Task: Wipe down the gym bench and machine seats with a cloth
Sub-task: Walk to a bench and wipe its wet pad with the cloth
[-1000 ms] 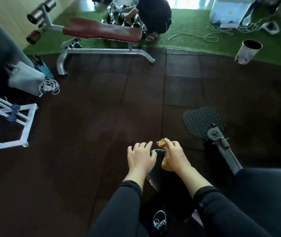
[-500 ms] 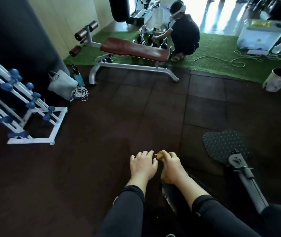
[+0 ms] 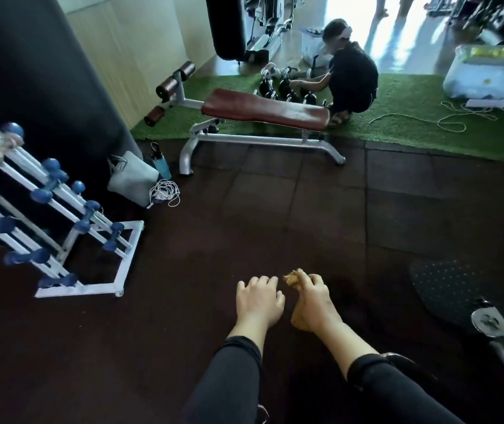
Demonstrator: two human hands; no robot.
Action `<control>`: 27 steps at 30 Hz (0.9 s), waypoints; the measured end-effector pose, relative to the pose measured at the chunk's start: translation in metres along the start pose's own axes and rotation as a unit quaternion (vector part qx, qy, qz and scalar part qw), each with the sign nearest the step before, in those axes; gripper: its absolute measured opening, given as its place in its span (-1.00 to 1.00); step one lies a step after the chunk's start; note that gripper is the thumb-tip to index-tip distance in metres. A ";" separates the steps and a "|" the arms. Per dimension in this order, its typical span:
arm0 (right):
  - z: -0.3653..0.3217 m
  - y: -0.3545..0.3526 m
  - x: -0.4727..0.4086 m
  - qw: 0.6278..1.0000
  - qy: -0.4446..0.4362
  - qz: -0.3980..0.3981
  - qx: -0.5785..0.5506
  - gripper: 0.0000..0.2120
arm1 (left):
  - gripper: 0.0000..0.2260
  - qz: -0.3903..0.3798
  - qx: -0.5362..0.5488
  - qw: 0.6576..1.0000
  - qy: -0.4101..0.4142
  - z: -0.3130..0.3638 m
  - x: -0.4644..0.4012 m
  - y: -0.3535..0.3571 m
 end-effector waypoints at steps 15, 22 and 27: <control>-0.021 -0.041 -0.210 1.000 0.014 0.020 -0.003 -0.16 | -0.63 -0.007 -0.005 1.000 0.015 -0.007 -0.206 -0.057; -0.023 -0.091 -0.331 1.000 -0.007 -0.001 0.030 -0.13 | -0.60 0.011 0.007 1.000 -0.020 0.002 -0.320 -0.109; -0.025 -0.116 -0.403 0.999 -0.009 -0.005 0.032 -0.17 | -0.58 0.012 0.009 1.000 -0.024 0.007 -0.392 -0.137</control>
Point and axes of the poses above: each hand's wrist, its own x-axis away from the middle knuckle, its own y-axis out of the palm, z = x × y, the point moved 7 cm from there along -x, towards the middle knuckle, and after that the axes turned 5 degrees about -y, right-handed, at the moved point
